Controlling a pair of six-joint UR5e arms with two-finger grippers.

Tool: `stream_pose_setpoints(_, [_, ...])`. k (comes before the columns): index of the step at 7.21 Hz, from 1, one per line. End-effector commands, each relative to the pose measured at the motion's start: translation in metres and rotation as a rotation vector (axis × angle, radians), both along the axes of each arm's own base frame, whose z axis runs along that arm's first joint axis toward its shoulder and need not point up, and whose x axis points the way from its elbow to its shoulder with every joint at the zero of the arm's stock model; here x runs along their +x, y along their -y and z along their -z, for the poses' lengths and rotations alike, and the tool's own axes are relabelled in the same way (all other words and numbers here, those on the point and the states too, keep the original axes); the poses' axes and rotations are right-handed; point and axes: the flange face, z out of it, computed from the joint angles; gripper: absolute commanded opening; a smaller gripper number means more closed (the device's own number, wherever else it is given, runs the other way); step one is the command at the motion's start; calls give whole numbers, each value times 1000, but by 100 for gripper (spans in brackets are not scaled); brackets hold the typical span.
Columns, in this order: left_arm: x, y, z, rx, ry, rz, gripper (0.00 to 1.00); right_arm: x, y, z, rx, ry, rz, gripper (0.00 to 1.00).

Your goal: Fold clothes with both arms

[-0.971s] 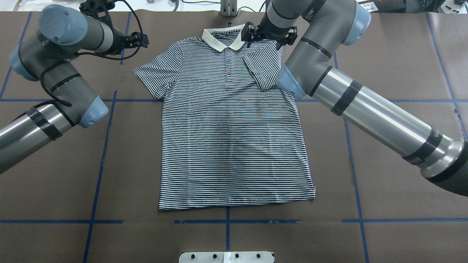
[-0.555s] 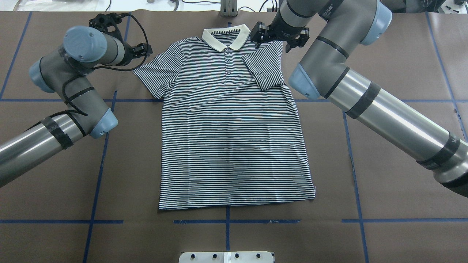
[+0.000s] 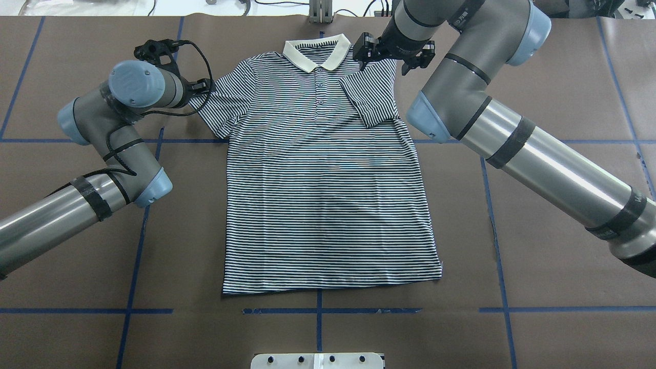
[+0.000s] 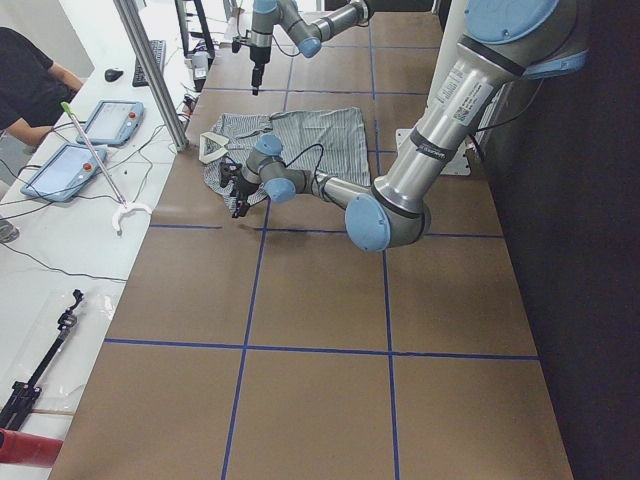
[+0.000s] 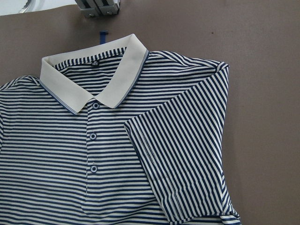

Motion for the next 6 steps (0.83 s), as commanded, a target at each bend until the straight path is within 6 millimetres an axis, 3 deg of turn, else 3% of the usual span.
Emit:
stream_pose_setpoints(1, [9,2,-7,-10,17,-8,96,-2,0,-3,-2,-5,3,100])
stream_pose_setpoints(3, [11,3,-8,-8,17,-11,92,-2,0,-4,-4,-6,3,100])
stream_pose_setpoints(6, [11,4,-1,21,31,-37,39,-2,0,-5,-5,-7,3,100])
